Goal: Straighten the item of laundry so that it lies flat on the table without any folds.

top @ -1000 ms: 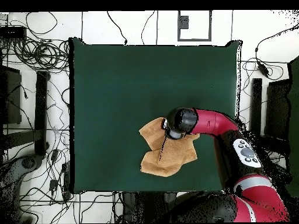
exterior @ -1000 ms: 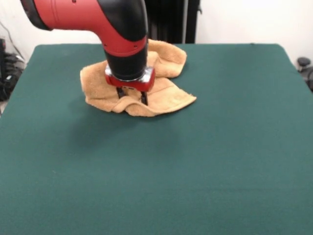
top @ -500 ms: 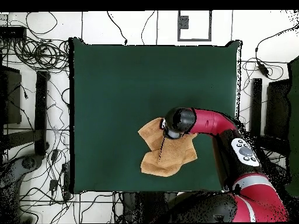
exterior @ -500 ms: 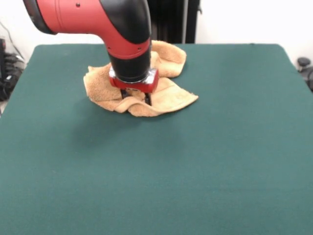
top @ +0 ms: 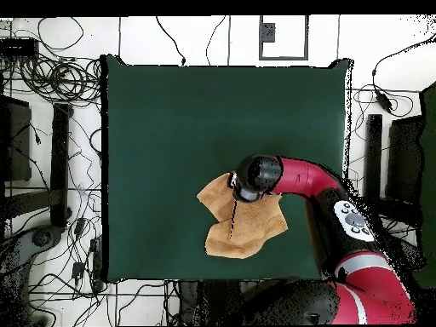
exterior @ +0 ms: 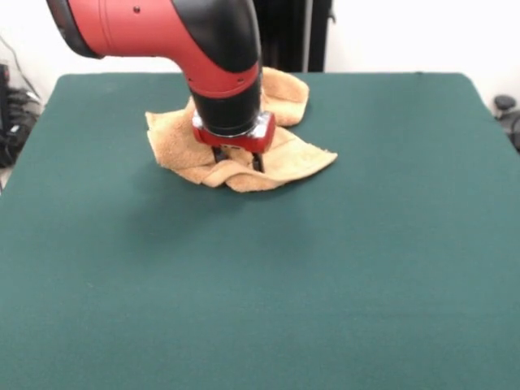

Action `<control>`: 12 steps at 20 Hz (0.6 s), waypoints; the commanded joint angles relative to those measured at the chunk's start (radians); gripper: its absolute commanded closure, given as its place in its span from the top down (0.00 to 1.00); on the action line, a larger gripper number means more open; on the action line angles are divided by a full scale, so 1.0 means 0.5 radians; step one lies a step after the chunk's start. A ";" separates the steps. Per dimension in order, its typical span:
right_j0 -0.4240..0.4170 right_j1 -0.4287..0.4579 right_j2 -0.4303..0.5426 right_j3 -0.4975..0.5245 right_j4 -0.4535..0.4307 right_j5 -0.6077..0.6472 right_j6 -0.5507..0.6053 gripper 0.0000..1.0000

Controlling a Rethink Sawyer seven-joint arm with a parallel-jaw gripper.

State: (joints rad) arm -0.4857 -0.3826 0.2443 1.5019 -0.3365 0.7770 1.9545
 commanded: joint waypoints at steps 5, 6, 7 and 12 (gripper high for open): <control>0.180 0.021 0.002 0.387 0.131 -0.081 0.364 1.00; 0.192 0.012 -0.008 0.407 0.153 -0.080 0.399 1.00; 0.203 0.003 -0.018 0.428 0.176 -0.079 0.435 1.00; 0.186 0.004 -0.016 0.570 0.428 0.063 0.555 1.00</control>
State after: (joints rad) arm -0.4355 -0.4098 0.2351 1.6137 -0.2483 0.7768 1.9545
